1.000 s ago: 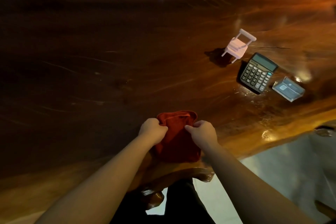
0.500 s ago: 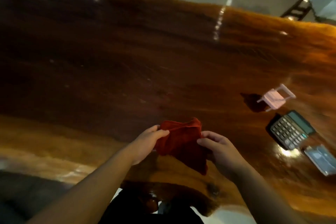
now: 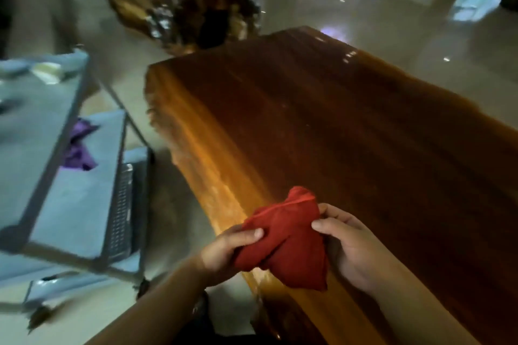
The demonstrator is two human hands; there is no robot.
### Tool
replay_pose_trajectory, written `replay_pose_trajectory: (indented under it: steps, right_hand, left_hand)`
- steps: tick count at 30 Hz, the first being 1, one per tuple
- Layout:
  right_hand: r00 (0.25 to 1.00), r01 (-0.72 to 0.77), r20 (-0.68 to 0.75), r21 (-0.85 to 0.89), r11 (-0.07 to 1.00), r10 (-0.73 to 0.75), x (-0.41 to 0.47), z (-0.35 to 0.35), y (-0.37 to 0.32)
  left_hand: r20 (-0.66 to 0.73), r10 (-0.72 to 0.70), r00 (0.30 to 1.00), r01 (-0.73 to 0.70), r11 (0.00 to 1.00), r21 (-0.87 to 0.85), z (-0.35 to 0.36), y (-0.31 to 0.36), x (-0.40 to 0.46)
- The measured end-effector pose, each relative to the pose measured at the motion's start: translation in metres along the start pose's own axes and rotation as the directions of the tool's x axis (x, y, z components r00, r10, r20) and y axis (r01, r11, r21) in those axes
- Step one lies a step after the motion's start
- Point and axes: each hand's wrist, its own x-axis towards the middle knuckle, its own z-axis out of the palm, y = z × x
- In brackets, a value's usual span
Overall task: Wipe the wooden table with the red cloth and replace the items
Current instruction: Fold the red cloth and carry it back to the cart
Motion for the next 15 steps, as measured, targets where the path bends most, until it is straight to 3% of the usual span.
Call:
replay_pose_trajectory:
  steps: [4, 8, 15]
  right_hand:
    - [0.992, -0.062, 0.099, -0.118, 0.991, 0.074, 0.041, 0.061, -0.003]
    - [0.964, -0.102, 0.211, -0.267, 0.958, 0.162, 0.079, 0.139, 0.007]
    - [0.921, -0.060, 0.314, -0.469, 0.881, 0.230, 0.153, 0.292, 0.056]
  left_hand:
    - [-0.172, 0.148, 0.974, -0.138, 0.988, 0.069, -0.058, 0.018, -0.061]
    - [-0.376, 0.300, 0.877, -0.258, 0.953, 0.158, -0.110, 0.022, -0.120]
    - [-0.670, 0.317, 0.671, -0.344, 0.934, 0.098, -0.206, 0.039, -0.212]
